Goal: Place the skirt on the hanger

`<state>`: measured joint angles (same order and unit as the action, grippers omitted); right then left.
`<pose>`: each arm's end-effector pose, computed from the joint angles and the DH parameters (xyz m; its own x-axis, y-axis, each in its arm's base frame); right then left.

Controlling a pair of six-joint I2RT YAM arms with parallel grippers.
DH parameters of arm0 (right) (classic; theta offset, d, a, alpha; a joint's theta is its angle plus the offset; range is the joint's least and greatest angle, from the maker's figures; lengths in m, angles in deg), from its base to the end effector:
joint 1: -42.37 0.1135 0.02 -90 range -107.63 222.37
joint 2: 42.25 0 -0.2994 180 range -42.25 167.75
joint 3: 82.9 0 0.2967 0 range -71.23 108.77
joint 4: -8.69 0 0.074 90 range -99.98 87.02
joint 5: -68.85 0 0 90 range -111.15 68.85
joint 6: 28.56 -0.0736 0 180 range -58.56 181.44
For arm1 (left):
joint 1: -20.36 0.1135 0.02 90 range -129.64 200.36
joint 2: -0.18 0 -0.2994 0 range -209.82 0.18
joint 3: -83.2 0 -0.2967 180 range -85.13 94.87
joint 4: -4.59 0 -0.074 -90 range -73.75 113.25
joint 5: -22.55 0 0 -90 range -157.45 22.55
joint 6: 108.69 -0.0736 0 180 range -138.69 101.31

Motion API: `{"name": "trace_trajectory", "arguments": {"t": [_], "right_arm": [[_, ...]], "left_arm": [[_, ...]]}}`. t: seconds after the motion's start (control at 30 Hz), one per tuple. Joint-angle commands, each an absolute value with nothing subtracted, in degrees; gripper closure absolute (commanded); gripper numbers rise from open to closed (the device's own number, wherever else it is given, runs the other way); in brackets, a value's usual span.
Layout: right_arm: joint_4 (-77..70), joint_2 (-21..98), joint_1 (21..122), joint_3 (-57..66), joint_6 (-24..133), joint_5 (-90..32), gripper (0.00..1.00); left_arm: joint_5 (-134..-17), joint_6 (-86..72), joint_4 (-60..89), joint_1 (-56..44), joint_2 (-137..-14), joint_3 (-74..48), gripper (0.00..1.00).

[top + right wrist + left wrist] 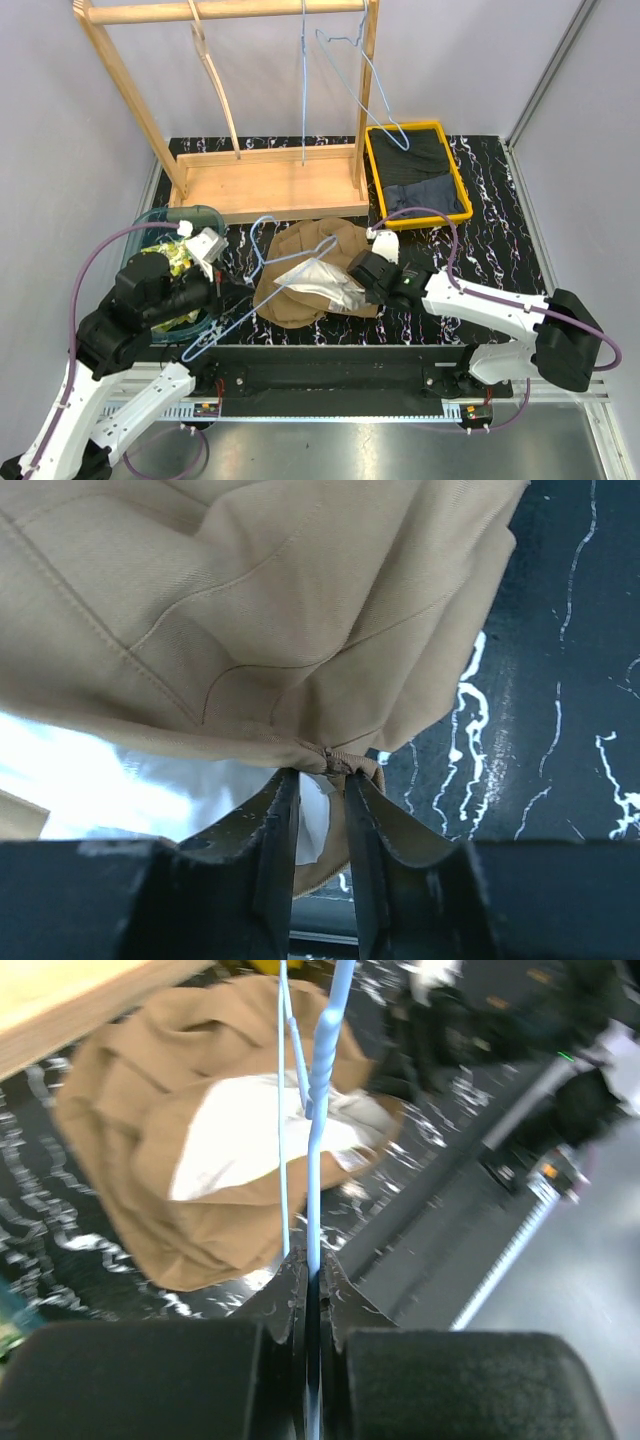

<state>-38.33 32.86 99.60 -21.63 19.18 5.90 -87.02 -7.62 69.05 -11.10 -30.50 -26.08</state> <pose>0.1900 0.2334 0.2100 -0.7729 -0.0941 -0.6275 -0.1476 0.9885 0.0335 0.0897 -0.0838 0.3979 -0.4905 0.0880 -0.8670 0.6702 0.6740 -0.3107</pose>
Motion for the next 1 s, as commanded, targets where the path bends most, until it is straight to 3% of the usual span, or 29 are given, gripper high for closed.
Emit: {"name": "trace_trajectory", "arguments": {"t": [0.0,0.17,0.5,0.97], "right_arm": [[-38.9,33.9,98.6,-23.3,17.0,10.0,0.67],[-38.4,35.1,98.4,-24.4,15.5,9.9,0.66],[-36.2,31.8,98.4,-23.7,22.1,4.2,0.58],[-32.8,28.8,99.6,-18.7,40.3,-18.7,0.55]], "left_arm": [[-99.6,-10.0,67.1,-11.3,-29.2,-28.7,1.00],[-105.9,-10.5,67.1,-11.4,-28.6,-31.8,1.00],[-98.1,-6.5,70.0,-11.4,-35.7,-35.1,1.00],[-98.2,-6.5,69.4,-11.5,-37.3,-36.4,1.00]]}}
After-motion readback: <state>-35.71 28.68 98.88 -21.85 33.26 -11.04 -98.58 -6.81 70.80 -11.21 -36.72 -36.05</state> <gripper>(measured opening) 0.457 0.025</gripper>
